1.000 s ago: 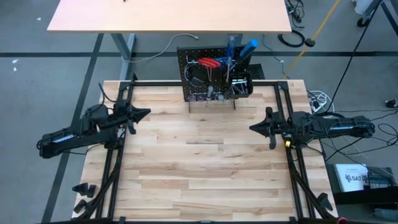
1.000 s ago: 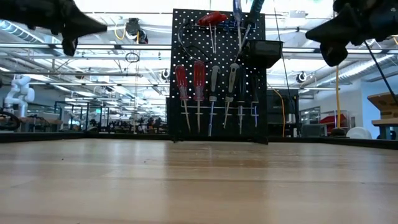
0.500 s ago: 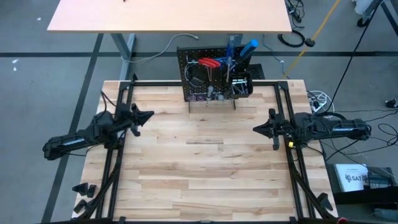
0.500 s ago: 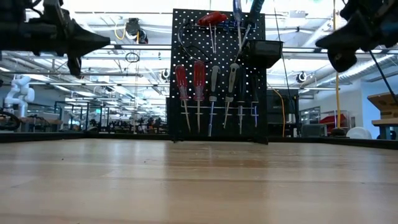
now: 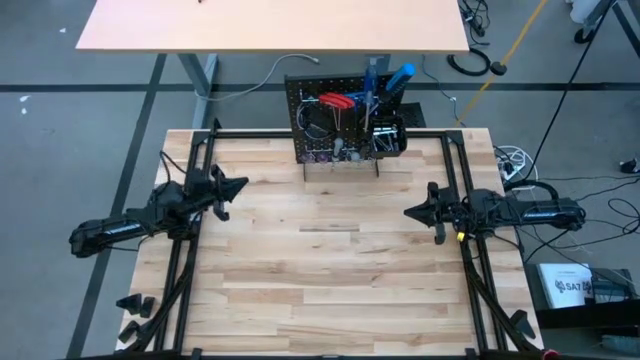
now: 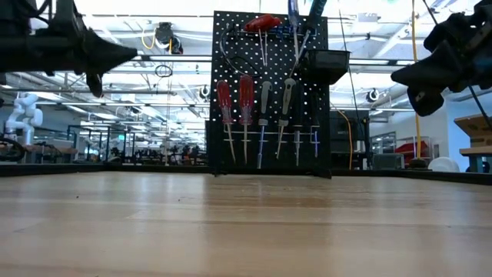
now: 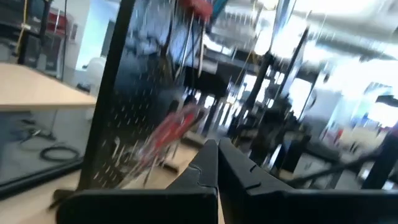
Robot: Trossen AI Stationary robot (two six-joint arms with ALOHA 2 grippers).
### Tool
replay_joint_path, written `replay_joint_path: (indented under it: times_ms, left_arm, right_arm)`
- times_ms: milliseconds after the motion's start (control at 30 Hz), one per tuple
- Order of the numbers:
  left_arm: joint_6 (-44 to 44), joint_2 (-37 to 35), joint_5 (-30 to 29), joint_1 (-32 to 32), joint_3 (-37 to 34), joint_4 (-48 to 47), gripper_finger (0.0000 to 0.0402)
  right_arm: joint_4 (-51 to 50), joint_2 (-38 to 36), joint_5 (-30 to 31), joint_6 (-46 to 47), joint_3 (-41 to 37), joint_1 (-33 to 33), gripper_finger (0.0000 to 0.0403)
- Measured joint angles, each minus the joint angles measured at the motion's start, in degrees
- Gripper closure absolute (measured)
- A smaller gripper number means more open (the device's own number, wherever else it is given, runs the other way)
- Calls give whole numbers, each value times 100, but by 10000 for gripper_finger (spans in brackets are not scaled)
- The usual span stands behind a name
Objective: Hang tools onto peg board
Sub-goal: Return to Home Position
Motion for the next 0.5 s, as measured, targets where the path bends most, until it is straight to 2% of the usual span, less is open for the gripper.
replay_joint_path:
  times_ms: [300,500]
  left_arm:
    - [363,6,3,2,-2,-808,402]
    - [376,8,3,2,-4,-1189,402]
  right_arm:
    - [-12,61,0,-617,-9,-2,403]
    - [-10,86,-6,-605,-9,-2,403]
